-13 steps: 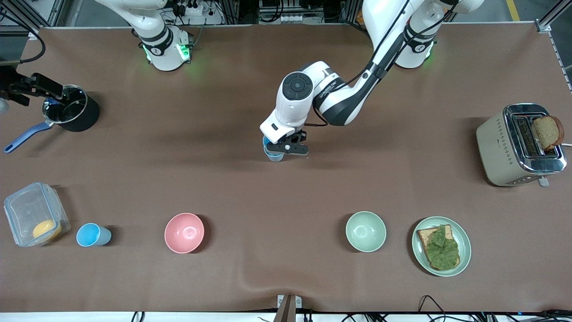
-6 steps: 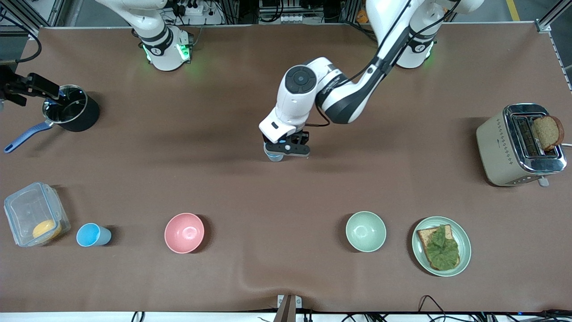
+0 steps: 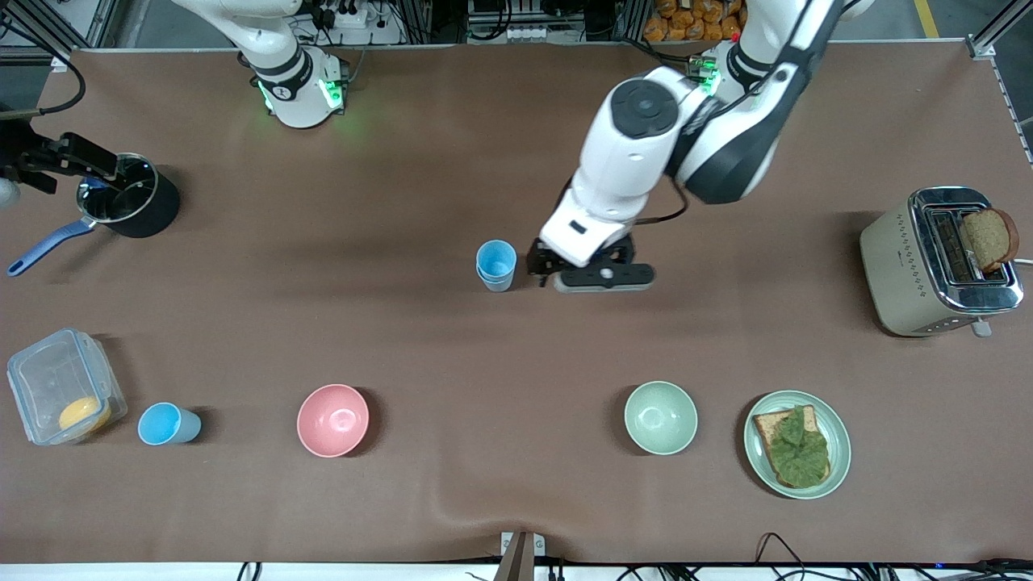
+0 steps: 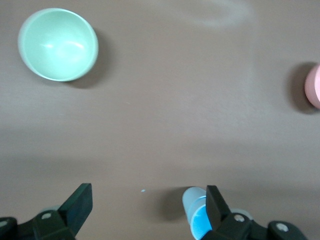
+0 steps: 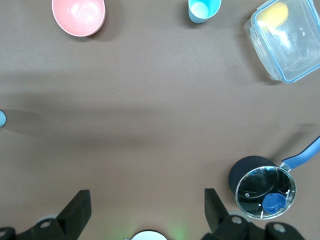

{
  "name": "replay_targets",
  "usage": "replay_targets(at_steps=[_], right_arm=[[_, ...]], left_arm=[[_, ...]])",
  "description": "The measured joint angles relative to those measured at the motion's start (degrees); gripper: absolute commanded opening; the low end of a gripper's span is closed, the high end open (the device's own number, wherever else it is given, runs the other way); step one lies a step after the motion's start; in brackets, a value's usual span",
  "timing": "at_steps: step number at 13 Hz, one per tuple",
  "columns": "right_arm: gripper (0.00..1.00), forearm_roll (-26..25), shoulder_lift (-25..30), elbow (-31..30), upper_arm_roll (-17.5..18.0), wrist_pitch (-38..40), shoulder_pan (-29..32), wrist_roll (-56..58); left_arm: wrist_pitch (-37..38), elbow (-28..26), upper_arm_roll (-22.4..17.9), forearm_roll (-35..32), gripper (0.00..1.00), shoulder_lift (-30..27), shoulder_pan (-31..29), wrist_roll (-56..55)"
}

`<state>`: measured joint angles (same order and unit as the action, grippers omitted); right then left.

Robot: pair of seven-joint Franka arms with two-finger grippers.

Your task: Stack blue cups with both arms

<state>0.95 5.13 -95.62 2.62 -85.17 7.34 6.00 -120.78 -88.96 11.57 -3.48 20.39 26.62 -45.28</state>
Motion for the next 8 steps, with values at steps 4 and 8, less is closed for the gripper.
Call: replay_targets(at_steps=[4, 8], right_arm=[[1.0, 0.0, 0.0, 0.0, 0.0, -0.1, 0.0, 0.0], [1.0, 0.0, 0.0, 0.0, 0.2, -0.2, -0.1, 0.0]], left_arm=[[4.6, 0.0, -0.2, -0.1, 1.0, -4.2, -5.9, 0.0], [9.0, 0.0, -0.2, -0.1, 1.0, -7.8, -14.0, 0.2]])
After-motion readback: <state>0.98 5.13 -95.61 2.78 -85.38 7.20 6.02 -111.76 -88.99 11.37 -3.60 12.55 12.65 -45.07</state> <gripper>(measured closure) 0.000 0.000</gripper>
